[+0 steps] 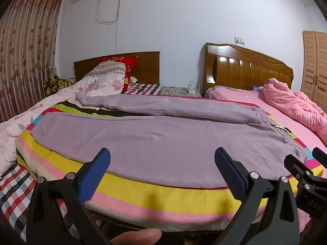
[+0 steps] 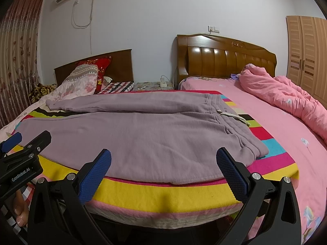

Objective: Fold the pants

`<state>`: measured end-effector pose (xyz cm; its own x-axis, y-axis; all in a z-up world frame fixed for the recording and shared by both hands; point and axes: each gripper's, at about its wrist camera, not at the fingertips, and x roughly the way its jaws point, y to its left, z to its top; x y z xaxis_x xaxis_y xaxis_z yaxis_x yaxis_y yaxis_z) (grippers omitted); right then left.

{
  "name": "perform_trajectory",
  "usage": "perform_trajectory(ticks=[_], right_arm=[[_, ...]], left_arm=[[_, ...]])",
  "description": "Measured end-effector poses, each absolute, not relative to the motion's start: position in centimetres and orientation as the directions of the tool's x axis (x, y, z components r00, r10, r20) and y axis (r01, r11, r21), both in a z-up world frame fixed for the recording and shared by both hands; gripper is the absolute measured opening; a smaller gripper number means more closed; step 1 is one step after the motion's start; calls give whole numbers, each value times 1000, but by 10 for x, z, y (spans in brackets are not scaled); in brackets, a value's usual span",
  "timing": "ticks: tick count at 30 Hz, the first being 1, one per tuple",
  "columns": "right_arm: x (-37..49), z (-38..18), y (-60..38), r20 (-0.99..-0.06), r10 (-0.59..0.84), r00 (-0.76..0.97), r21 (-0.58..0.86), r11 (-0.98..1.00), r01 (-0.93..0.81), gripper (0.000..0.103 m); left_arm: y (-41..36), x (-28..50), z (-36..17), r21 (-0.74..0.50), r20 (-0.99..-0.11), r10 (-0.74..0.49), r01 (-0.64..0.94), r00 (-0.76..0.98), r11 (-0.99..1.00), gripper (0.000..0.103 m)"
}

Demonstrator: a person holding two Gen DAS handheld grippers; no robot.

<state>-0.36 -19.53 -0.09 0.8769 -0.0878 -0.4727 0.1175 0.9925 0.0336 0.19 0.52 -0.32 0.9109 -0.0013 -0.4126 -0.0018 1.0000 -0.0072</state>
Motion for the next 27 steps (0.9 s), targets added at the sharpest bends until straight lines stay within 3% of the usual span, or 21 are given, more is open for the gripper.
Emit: perform_trajectory(ticks=[27], right_arm=[[-3,-9,-199,-480,-81,874,40,993,115,99]], left_arm=[[6,3,-4,-11,-418,-2,-3,908,1000,102]])
